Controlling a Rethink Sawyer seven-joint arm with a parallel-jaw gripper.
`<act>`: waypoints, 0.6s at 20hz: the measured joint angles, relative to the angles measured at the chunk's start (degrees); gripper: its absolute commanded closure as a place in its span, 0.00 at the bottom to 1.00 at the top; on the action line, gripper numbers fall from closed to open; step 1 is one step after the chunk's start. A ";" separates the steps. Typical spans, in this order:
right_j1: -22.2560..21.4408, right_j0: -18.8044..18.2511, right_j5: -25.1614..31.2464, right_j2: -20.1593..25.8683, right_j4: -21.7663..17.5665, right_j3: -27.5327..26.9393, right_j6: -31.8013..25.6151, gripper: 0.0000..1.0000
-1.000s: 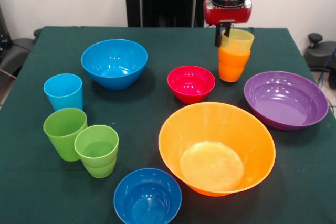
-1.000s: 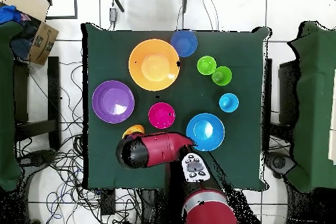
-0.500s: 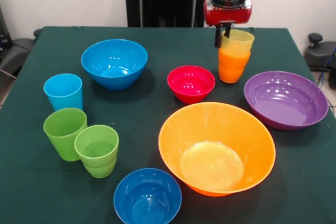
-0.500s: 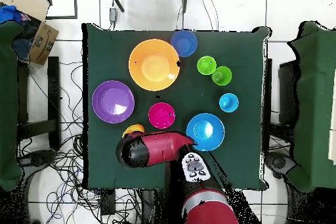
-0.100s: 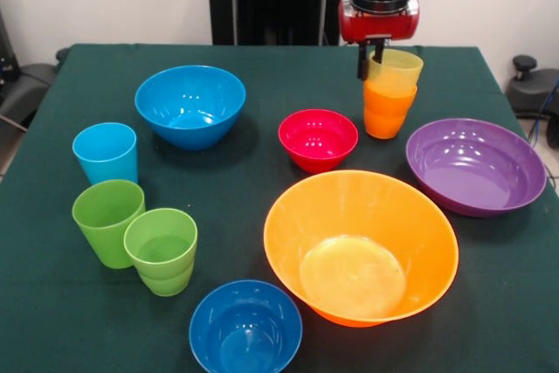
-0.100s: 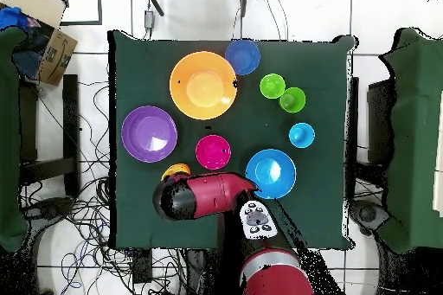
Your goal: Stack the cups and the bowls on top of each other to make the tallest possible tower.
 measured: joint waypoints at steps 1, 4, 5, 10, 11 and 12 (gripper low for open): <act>0.00 0.00 0.00 0.00 0.00 0.00 0.00 0.00; 0.00 0.00 0.00 0.00 0.00 -0.09 0.00 0.00; 0.00 0.00 0.00 0.00 -0.01 -0.13 0.00 0.00; 0.00 0.00 0.00 0.00 -0.01 -0.26 0.00 0.00; 0.00 0.00 0.00 0.00 -0.01 -0.29 0.00 0.00; 0.00 0.00 0.00 0.00 -0.01 -0.33 0.00 0.00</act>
